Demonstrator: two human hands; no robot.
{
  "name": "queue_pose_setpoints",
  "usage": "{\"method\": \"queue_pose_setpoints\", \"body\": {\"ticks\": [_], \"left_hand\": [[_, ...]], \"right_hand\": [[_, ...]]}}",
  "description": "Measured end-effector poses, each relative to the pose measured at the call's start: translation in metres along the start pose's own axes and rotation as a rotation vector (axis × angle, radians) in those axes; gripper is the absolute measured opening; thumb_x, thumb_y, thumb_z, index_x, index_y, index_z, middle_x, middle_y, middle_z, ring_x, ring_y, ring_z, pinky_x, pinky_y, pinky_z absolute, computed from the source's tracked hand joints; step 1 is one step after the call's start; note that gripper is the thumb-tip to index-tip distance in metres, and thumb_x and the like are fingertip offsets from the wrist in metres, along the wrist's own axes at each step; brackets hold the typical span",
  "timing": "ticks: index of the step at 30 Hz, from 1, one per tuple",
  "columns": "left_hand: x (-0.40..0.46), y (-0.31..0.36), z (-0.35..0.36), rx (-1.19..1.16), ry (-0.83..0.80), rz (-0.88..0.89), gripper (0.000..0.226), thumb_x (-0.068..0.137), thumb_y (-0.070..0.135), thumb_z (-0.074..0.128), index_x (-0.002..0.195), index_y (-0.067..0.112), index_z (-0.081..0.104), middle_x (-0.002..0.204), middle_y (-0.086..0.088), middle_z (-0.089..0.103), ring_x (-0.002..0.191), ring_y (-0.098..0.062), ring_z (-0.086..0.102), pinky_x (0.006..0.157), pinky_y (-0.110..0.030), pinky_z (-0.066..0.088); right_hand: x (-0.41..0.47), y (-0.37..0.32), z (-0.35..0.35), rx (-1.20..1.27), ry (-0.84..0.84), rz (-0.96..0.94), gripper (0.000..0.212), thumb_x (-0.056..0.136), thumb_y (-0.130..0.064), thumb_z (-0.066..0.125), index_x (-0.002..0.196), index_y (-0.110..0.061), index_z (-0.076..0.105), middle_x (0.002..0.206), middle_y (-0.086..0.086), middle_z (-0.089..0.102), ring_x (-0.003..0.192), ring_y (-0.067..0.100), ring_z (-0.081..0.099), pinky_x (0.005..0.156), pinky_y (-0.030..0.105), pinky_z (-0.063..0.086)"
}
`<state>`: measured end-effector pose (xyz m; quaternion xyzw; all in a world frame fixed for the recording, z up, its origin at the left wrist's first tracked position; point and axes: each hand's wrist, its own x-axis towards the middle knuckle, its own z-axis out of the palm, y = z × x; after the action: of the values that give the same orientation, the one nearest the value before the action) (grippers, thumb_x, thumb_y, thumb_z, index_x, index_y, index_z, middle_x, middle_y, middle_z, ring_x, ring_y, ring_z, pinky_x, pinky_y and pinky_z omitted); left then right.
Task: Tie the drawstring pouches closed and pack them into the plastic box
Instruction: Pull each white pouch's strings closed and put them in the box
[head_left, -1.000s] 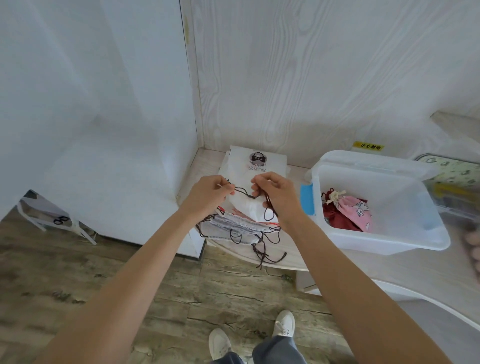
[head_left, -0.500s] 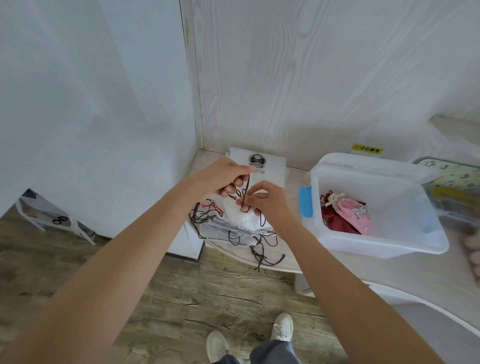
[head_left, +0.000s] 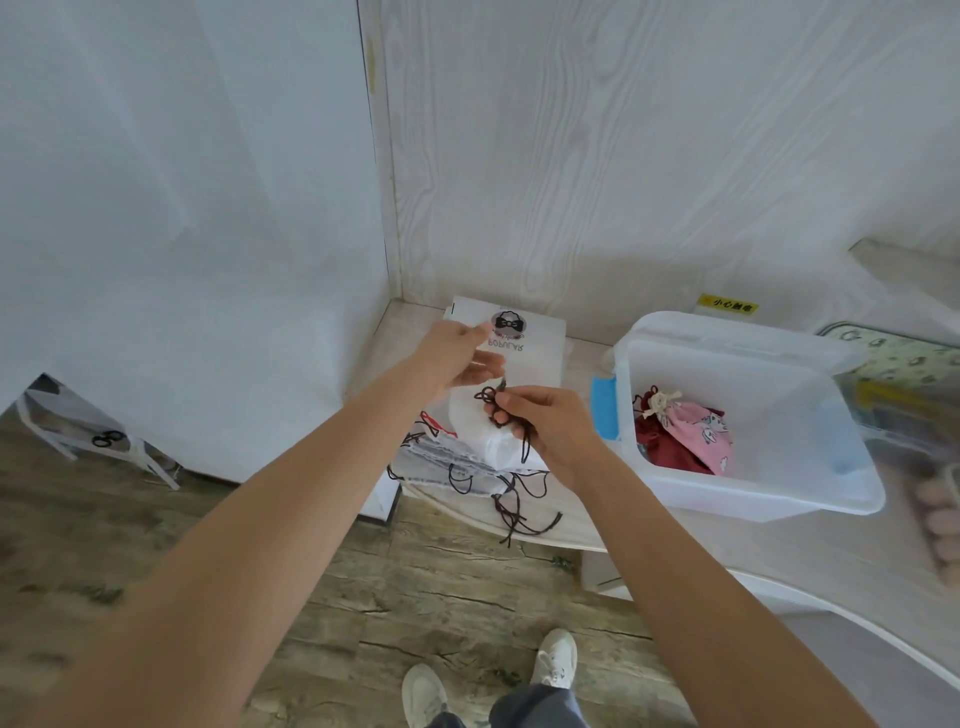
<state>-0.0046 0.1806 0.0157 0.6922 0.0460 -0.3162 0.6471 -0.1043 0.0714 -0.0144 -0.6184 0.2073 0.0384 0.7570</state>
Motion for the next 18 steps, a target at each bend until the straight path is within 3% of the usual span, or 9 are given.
{"method": "queue_pose_setpoints", "body": {"ticks": [2, 4, 6, 9, 12, 15, 18], "left_hand": [[-0.009, -0.001, -0.002, 0.290, 0.055, 0.190, 0.021, 0.094, 0.028, 0.054, 0.101, 0.008, 0.054, 0.088, -0.013, 0.069, 0.059, -0.011, 0.065, 0.049, -0.016, 0.051], [-0.017, -0.006, -0.006, 0.596, 0.031, 0.339, 0.024, 0.088, 0.036, 0.060, 0.094, 0.013, 0.059, 0.084, -0.004, 0.069, 0.068, -0.011, 0.064, 0.062, -0.022, 0.052], [-0.022, -0.015, -0.009, 0.748, -0.031, 0.383, 0.020, 0.083, 0.035, 0.067, 0.087, 0.015, 0.065, 0.079, 0.002, 0.068, 0.070, -0.008, 0.061, 0.074, -0.028, 0.051], [-0.024, -0.024, -0.014, 0.672, -0.047, 0.431, 0.006, 0.080, 0.018, 0.070, 0.079, 0.016, 0.065, 0.072, 0.003, 0.066, 0.065, -0.006, 0.060, 0.075, -0.029, 0.052], [-0.027, -0.028, -0.018, 0.512, 0.020, 0.449, 0.008, 0.082, 0.011, 0.069, 0.079, 0.015, 0.063, 0.074, -0.003, 0.068, 0.065, -0.010, 0.065, 0.074, -0.027, 0.055], [-0.033, -0.032, -0.021, 0.317, 0.024, 0.427, 0.009, 0.085, 0.005, 0.063, 0.091, 0.012, 0.062, 0.079, -0.009, 0.068, 0.074, -0.018, 0.070, 0.077, -0.025, 0.057], [-0.038, -0.039, -0.019, 0.270, -0.024, 0.446, 0.020, 0.091, 0.000, 0.051, 0.098, 0.014, 0.064, 0.081, -0.006, 0.065, 0.080, -0.018, 0.071, 0.080, -0.023, 0.056]], "right_hand": [[0.001, -0.001, -0.002, 0.019, 0.022, 0.006, 0.010, 0.087, 0.003, 0.057, 0.088, 0.004, 0.067, 0.075, 0.011, 0.067, 0.060, 0.011, 0.056, 0.052, 0.013, 0.043], [0.001, -0.003, -0.003, 0.046, 0.021, 0.008, 0.009, 0.087, 0.004, 0.057, 0.089, 0.005, 0.067, 0.074, 0.010, 0.067, 0.061, 0.011, 0.058, 0.054, 0.013, 0.045], [0.000, -0.005, -0.003, 0.057, 0.010, 0.006, 0.009, 0.086, 0.004, 0.058, 0.089, 0.005, 0.066, 0.073, 0.009, 0.067, 0.060, 0.010, 0.059, 0.055, 0.012, 0.047], [-0.002, -0.006, -0.002, 0.064, -0.014, 0.007, 0.008, 0.086, 0.004, 0.058, 0.087, 0.003, 0.066, 0.073, 0.008, 0.067, 0.061, 0.010, 0.061, 0.057, 0.012, 0.048], [-0.003, -0.007, -0.006, 0.067, -0.028, 0.011, 0.012, 0.084, 0.007, 0.060, 0.093, 0.005, 0.066, 0.078, 0.012, 0.068, 0.067, 0.013, 0.065, 0.064, 0.014, 0.051], [-0.006, -0.009, -0.009, 0.030, -0.010, -0.006, 0.014, 0.081, 0.010, 0.060, 0.091, 0.003, 0.067, 0.079, 0.013, 0.068, 0.070, 0.016, 0.067, 0.064, 0.014, 0.051], [-0.007, -0.009, -0.007, -0.032, 0.034, -0.061, 0.013, 0.081, 0.008, 0.062, 0.092, 0.004, 0.067, 0.079, 0.014, 0.068, 0.070, 0.017, 0.065, 0.063, 0.015, 0.050]]}}
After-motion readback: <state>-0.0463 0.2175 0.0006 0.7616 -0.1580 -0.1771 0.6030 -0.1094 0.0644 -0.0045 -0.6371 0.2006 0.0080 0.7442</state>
